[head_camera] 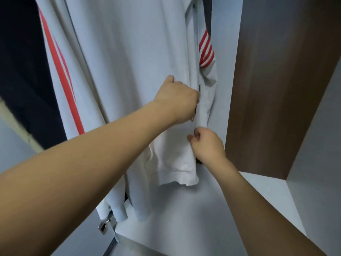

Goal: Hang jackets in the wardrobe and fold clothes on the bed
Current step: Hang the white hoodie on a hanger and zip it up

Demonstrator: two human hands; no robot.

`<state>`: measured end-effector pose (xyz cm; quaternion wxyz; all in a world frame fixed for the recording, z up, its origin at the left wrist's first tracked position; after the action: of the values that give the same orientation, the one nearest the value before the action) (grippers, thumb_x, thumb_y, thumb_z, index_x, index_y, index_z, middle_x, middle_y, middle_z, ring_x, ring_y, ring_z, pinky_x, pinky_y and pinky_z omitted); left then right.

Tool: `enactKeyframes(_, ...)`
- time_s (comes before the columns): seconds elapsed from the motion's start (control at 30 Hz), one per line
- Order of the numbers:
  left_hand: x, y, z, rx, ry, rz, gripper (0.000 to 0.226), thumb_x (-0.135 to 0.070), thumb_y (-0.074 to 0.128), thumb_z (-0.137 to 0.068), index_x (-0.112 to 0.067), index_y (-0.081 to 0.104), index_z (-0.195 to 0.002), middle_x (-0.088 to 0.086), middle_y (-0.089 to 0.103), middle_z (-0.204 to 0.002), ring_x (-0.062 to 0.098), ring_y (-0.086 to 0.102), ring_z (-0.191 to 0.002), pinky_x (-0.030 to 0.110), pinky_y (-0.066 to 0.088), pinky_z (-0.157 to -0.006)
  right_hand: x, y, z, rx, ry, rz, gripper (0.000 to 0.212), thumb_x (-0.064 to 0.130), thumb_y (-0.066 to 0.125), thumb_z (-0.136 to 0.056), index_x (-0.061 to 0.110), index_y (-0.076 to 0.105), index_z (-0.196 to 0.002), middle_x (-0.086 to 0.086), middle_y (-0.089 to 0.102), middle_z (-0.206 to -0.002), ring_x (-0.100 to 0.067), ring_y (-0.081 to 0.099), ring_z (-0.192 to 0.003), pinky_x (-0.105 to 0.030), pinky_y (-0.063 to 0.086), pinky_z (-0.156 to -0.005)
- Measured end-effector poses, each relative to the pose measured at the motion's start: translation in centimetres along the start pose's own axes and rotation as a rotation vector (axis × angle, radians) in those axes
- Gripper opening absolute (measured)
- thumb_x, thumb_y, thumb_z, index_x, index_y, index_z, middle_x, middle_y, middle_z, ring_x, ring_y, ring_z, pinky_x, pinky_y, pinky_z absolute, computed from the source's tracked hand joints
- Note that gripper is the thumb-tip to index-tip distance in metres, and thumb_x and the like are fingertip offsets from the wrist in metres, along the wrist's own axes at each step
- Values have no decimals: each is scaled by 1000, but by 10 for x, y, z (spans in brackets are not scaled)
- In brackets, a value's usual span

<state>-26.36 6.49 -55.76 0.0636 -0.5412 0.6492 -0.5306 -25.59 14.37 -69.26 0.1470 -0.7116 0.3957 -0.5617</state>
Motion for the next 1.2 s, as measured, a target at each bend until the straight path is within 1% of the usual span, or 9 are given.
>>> enactKeyframes(0.17,65,-49,-27,-78,-152,-26,15,-28,46,-90,-21,49,-78,0,39,-61,21,38,-67,39,25,-85,14,3,-18,416,74,391,9,16,53,-91,12,55,-84,-4,57,-84,-24,54,-75,-25,37,-57)
enactKeyframes(0.27,83,-73,-39,-97,-136,-51,12,-28,50,-88,-22,49,-78,1,46,-68,25,42,-78,38,21,-81,54,-22,-41,570,69,233,15,17,56,-92,6,61,-100,-10,64,-97,-20,54,-73,-25,40,-58)
enactKeyframes(0.33,82,-77,-44,-26,-86,-112,20,-26,47,-90,-22,41,-71,0,45,-70,25,43,-80,40,23,-83,90,-47,-60,463,-23,-37,21,32,60,-93,11,60,-97,-7,65,-92,-20,57,-76,-27,42,-61)
enactKeyframes(0.43,83,-85,-54,6,-1,-261,17,-22,45,-93,-22,47,-77,-3,42,-66,23,43,-79,41,25,-89,124,-77,-83,197,-173,11,25,35,60,-93,14,56,-79,-3,59,-77,-22,58,-76,-28,40,-58)
enactKeyframes(0.6,118,-143,-74,-160,-133,-310,12,-31,51,-90,-22,59,-93,7,65,-92,30,52,-101,46,25,-101,115,-63,-82,285,-96,109,26,31,63,-90,7,62,-80,-6,62,-75,-23,63,-73,-31,47,-65)
enactKeyframes(0.7,139,-160,-83,-231,-223,-213,8,-26,48,-90,-20,52,-87,3,55,-78,29,50,-91,45,27,-98,127,-72,-90,309,-104,139,27,32,61,-89,5,65,-94,-13,68,-92,-29,67,-86,-35,53,-75)
enactKeyframes(0.93,138,-168,-106,-263,-71,-413,10,-24,48,-93,-21,56,-90,0,57,-80,26,51,-90,41,26,-82,198,-140,-129,14,-227,-74,35,37,59,-92,17,49,-66,-4,61,-72,-27,62,-75,-21,31,-48)
enactKeyframes(1.03,162,-203,-121,-351,-175,-439,18,-27,48,-95,-18,63,-99,7,66,-100,30,52,-103,46,32,-91,196,-137,-131,43,-222,28,34,32,61,-91,11,53,-65,-17,69,-78,-25,60,-69,-24,40,-58)
enactKeyframes(1.2,189,-248,-142,-513,-331,-319,14,-10,45,-88,-15,57,-94,9,64,-93,30,48,-93,46,32,-88,204,-140,-137,73,-240,96,25,25,61,-86,10,56,-67,-22,71,-85,-25,63,-69,-33,53,-71)
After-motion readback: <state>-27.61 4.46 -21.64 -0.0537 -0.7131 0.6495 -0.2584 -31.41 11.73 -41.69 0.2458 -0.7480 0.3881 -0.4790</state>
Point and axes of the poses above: each hand's wrist, its own z-axis away from the middle knuckle, its own y-axis out of the palm, x = y × z, the point moved 7 cm from there along -z, towards the middle knuckle
